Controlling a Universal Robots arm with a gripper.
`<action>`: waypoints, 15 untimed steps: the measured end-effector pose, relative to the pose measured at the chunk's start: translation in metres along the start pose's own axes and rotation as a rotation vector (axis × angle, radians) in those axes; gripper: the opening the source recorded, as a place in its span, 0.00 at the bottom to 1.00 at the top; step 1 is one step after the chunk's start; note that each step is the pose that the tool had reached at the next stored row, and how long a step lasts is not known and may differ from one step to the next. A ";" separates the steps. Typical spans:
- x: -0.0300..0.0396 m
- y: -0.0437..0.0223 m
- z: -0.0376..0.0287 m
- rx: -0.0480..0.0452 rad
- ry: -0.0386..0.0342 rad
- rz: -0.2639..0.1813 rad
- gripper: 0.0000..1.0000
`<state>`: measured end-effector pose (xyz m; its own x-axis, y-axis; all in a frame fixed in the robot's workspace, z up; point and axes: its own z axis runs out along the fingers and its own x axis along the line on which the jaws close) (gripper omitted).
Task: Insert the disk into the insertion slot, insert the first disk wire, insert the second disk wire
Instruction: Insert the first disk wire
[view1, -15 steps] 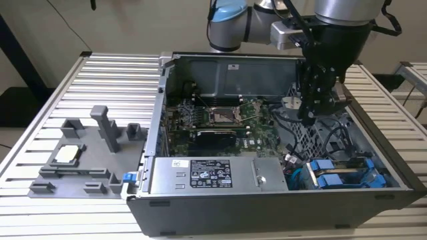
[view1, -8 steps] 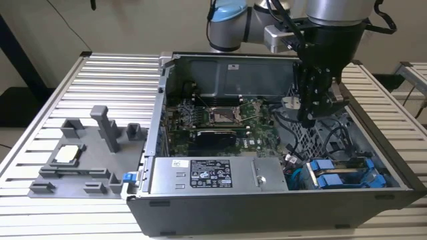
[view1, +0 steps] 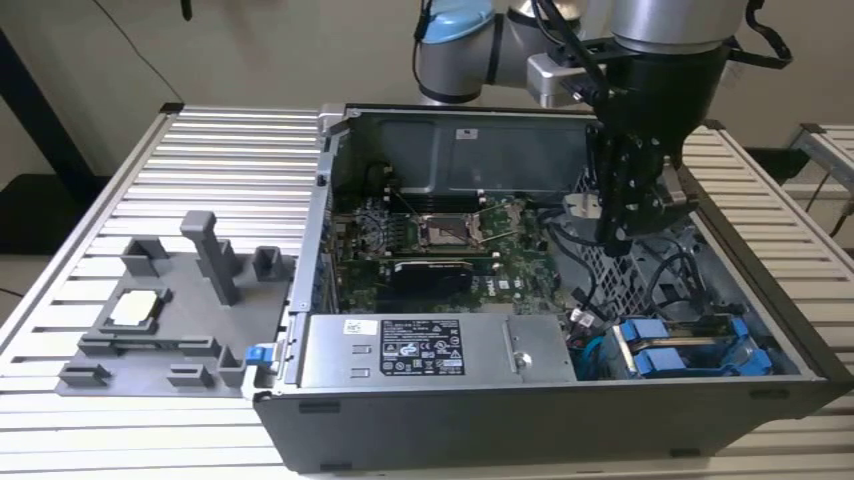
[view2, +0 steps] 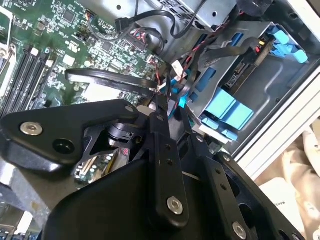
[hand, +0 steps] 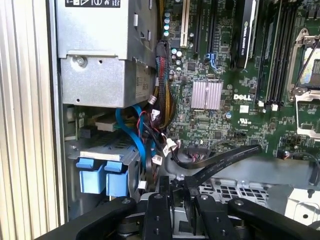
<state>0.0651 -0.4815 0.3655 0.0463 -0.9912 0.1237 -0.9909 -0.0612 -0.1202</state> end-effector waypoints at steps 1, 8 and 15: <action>0.0000 0.0000 0.0000 0.0000 0.0001 0.000 0.27; 0.0000 0.0001 0.0001 0.0001 0.0000 0.000 0.17; -0.0009 0.0001 0.0004 0.0000 0.0043 0.000 0.17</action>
<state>0.0650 -0.4807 0.3650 0.0462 -0.9907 0.1279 -0.9908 -0.0617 -0.1202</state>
